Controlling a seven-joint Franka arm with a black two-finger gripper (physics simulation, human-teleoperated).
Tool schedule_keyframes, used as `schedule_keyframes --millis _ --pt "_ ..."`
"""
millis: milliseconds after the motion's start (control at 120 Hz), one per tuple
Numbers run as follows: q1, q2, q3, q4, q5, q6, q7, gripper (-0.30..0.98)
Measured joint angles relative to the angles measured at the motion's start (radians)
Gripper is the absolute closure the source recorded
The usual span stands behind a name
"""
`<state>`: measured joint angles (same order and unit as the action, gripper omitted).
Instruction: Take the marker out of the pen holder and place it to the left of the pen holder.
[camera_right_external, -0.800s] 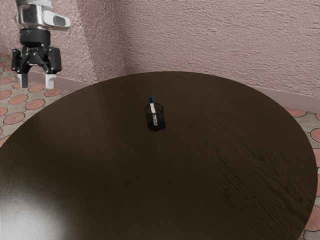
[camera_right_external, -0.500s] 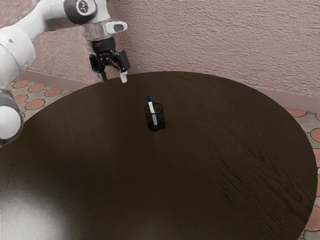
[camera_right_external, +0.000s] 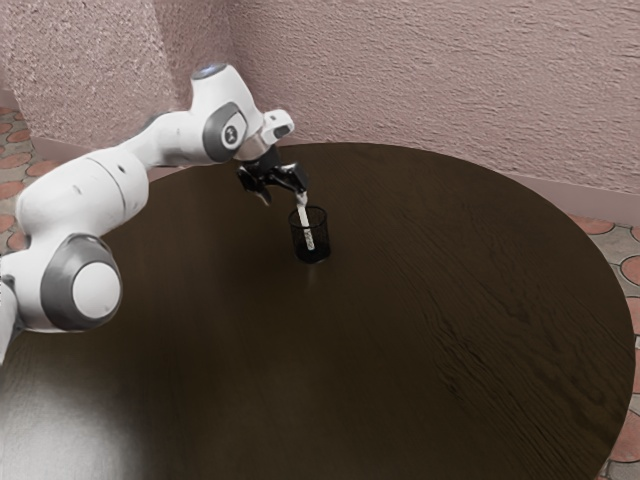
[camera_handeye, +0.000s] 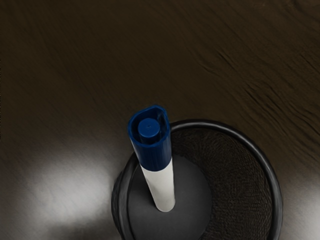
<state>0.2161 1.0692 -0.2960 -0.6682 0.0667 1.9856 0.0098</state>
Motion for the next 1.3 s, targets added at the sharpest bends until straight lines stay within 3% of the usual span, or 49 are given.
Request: schedule_keyframes --millis 508,725,892,1300 --pt "-0.017 0.077 0.051 0.007 -0.004 0.273 0.001 0.07" --pt "-0.017 0.087 0.046 0.004 -0.013 0.347 0.001 0.31" --pt "-0.017 0.089 0.043 0.001 -0.023 0.383 0.002 0.43" --pt "-0.017 0.086 0.052 -0.028 -0.065 0.393 0.001 0.49"
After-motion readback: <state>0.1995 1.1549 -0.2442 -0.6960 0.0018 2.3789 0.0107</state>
